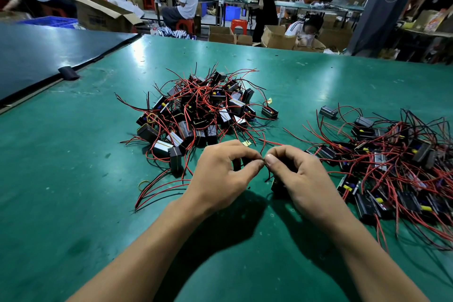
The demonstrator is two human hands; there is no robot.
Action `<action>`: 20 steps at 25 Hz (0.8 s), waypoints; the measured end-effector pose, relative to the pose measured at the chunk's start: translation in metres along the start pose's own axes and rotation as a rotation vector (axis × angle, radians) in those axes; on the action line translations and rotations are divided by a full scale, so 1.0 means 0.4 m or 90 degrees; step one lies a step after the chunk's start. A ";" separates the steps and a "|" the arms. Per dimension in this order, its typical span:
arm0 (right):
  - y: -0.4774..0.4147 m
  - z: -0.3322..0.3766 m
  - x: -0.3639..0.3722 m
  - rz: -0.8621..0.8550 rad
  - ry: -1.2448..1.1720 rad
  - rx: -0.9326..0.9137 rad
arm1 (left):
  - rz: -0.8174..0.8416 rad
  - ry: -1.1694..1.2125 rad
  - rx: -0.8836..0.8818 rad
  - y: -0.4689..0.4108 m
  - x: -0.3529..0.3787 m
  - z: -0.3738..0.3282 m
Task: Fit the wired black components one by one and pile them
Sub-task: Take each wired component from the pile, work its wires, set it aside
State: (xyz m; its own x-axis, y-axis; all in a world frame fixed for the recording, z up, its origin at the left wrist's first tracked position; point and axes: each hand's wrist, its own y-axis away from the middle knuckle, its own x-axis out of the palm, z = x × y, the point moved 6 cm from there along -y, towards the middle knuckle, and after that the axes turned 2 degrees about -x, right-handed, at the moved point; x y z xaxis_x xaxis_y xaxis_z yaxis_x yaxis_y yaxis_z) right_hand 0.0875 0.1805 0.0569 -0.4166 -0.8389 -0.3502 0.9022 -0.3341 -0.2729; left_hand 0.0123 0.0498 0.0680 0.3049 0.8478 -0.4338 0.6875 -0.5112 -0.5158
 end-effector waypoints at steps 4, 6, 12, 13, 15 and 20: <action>-0.001 -0.007 -0.015 -0.016 -0.034 0.031 | 0.007 0.059 -0.060 0.000 0.000 0.010; 0.001 0.000 -0.021 -0.046 0.029 -0.003 | -0.004 0.098 -0.114 0.000 -0.001 0.024; 0.009 -0.002 -0.014 -0.078 0.055 -0.013 | -0.024 0.206 -0.194 0.002 -0.003 0.034; 0.007 -0.008 -0.017 -0.095 0.026 0.003 | -0.025 0.216 -0.199 0.003 -0.002 0.033; 0.005 -0.019 -0.020 -0.107 -0.013 0.038 | -0.028 0.232 -0.207 0.005 -0.001 0.032; 0.010 -0.016 -0.007 -0.071 -0.029 0.048 | -0.041 0.246 -0.215 0.007 0.007 0.028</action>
State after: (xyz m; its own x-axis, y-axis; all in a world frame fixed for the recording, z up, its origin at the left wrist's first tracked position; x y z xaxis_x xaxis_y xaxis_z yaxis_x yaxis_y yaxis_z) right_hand 0.0914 0.1843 0.0509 -0.5111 -0.8125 -0.2803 0.8569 -0.4564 -0.2395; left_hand 0.0076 0.0491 0.0572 0.4326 0.8987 -0.0721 0.8678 -0.4368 -0.2368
